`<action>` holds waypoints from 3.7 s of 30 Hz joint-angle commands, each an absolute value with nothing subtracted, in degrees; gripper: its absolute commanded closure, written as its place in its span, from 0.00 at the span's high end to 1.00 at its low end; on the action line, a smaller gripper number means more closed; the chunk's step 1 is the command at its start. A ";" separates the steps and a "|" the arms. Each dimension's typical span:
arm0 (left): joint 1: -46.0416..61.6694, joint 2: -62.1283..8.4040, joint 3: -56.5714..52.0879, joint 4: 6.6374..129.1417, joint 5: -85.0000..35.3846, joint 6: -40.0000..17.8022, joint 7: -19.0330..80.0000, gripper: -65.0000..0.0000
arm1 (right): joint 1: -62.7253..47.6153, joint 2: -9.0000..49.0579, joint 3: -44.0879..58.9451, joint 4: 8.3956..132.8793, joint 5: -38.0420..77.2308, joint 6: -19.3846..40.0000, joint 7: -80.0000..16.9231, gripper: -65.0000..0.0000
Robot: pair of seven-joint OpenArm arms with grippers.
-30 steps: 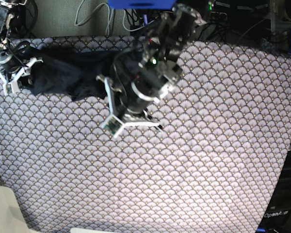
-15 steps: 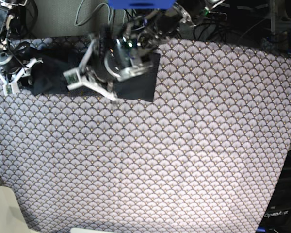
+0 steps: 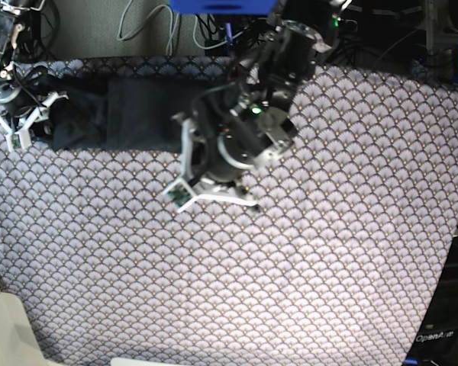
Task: Fold the T-shirt properly
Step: 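Press the folded end flat with the left gripper, then push the folded bundle inward with both grippers to compact it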
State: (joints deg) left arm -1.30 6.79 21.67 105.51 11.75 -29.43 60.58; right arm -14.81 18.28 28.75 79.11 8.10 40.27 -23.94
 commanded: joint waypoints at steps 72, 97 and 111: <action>4.18 0.31 14.73 87.25 8.13 -28.97 56.48 0.00 | -9.27 12.18 46.90 87.69 0.40 40.00 -41.19 0.55; 5.14 -0.84 14.46 91.91 8.13 -28.97 56.75 0.00 | -9.01 8.57 46.37 84.97 0.40 40.00 -41.10 0.00; 5.05 -0.31 6.11 98.86 7.78 -29.41 56.75 0.00 | -12.00 5.32 40.84 102.55 0.40 40.00 -41.27 0.00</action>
